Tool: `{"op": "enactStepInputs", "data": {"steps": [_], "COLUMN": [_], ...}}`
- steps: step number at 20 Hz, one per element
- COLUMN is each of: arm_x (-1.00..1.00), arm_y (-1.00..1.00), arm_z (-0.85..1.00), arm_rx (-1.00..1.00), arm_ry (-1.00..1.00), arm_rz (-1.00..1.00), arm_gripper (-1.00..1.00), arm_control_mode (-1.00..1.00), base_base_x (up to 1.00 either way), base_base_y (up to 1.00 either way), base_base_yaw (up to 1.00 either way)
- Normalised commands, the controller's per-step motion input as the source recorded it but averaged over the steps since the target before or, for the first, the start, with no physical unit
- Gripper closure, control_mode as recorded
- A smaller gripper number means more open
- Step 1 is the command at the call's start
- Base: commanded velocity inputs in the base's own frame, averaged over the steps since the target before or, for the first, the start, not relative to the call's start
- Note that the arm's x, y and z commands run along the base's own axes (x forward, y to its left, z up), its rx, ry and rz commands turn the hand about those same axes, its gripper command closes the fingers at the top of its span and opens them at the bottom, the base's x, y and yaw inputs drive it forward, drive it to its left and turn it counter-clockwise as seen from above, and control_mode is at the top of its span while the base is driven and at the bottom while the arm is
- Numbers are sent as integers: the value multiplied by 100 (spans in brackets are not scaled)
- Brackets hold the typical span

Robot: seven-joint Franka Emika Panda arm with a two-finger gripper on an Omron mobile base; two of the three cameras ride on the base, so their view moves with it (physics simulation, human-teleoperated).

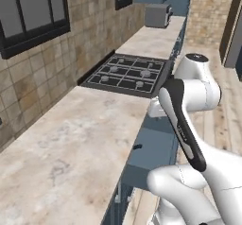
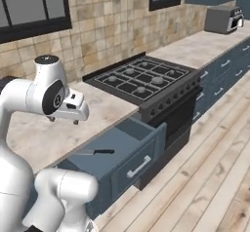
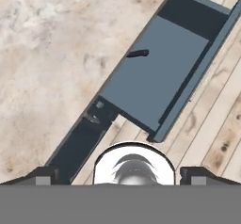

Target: Pick up the knife from the drawer and place it on the cutting board. Then place the meat from the plate to the cutting board.

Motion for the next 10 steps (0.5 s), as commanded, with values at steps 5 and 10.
{"op": "enactStepInputs", "data": {"steps": [5,10], "arm_x": [0,0], "arm_y": [0,0], "arm_z": [0,0], "arm_rx": [0,0], "arm_ry": [0,0], "arm_rz": [0,0], "arm_gripper": [-100,-100], "arm_control_mode": [100,100], "base_base_x": [-13,-3], "base_base_y": [88,60], "base_base_yaw": [21,-7]}}
